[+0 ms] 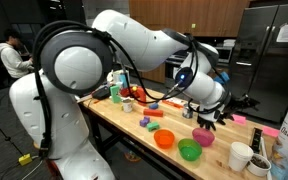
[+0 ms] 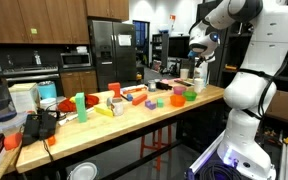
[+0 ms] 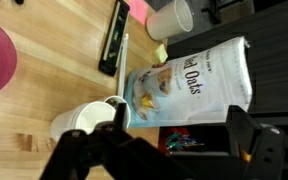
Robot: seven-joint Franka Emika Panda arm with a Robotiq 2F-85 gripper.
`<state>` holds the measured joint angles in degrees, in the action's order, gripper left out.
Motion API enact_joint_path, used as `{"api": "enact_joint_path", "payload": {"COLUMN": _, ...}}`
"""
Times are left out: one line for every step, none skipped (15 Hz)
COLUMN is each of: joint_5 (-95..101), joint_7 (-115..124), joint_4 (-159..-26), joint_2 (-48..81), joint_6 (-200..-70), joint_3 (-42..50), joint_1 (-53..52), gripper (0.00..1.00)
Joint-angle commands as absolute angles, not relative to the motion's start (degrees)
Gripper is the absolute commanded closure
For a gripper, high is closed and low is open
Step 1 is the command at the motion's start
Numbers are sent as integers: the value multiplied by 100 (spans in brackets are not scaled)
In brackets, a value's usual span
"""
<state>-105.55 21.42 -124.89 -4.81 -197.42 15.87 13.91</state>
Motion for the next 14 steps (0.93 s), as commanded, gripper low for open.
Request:
{"api": "enact_joint_path", "payload": {"joint_5": -9746, "joint_7": 2093, "joint_4": -12834, "joint_2": -1192, "joint_6": -19856, "joint_3": 1040, "joint_1": 1603, "gripper": 0}}
{"api": "enact_joint_path", "payload": {"joint_5": -9500, "joint_7": 2112, "joint_4": -12980, "joint_2": -1436, "joint_6": -19865, "joint_3": 895, "joint_1": 1513, "gripper": 0}}
{"api": "enact_joint_path", "payload": {"joint_5": -9266, "joint_7": 2164, "joint_4": -13096, "joint_2": -1595, "joint_6": -19858, "joint_3": 715, "joint_1": 1533, "gripper": 0}}
{"api": "enact_joint_path", "payload": {"joint_5": -9076, "joint_7": 2232, "joint_4": -13232, "joint_2": -1767, "joint_6": -19857, "joint_3": 590, "joint_1": 1483, "gripper": 0}}
{"api": "enact_joint_path", "payload": {"joint_5": -8880, "joint_7": 2323, "joint_4": -13400, "joint_2": -1952, "joint_6": -19856, "joint_3": 486, "joint_1": 1398, "gripper": 0}}
{"api": "enact_joint_path", "payload": {"joint_5": -8726, "joint_7": 2427, "joint_4": -13561, "joint_2": -2113, "joint_6": -19854, "joint_3": 397, "joint_1": 1325, "gripper": 0}}
{"api": "enact_joint_path", "payload": {"joint_5": -8553, "joint_7": 2579, "joint_4": -13757, "joint_2": -2318, "joint_6": -19819, "joint_3": 307, "joint_1": 1258, "gripper": 0}}
{"api": "enact_joint_path", "payload": {"joint_5": -8405, "joint_7": 2742, "joint_4": -13950, "joint_2": -2491, "joint_6": -19803, "joint_3": 231, "joint_1": 1192, "gripper": 0}}
{"api": "enact_joint_path", "payload": {"joint_5": -8257, "joint_7": 2942, "joint_4": -14169, "joint_2": -2678, "joint_6": -19810, "joint_3": 193, "joint_1": 1101, "gripper": 0}}
{"api": "enact_joint_path", "payload": {"joint_5": -8127, "joint_7": 3167, "joint_4": -14395, "joint_2": -2867, "joint_6": -19828, "joint_3": 187, "joint_1": 987, "gripper": 0}}
{"api": "enact_joint_path", "payload": {"joint_5": -8051, "joint_7": 3412, "joint_4": -14611, "joint_2": -3017, "joint_6": -19847, "joint_3": 159, "joint_1": 929, "gripper": 0}}
{"api": "enact_joint_path", "payload": {"joint_5": -7961, "joint_7": 3681, "joint_4": -14859, "joint_2": -3200, "joint_6": -19847, "joint_3": 176, "joint_1": 831, "gripper": 0}}
{"api": "enact_joint_path", "payload": {"joint_5": -7854, "joint_7": 3955, "joint_4": -15116, "joint_2": -3387, "joint_6": -19848, "joint_3": 209, "joint_1": 741, "gripper": 0}}
{"api": "enact_joint_path", "payload": {"joint_5": -7765, "joint_7": 4227, "joint_4": -15345, "joint_2": -3544, "joint_6": -19848, "joint_3": 253, "joint_1": 647, "gripper": 0}}
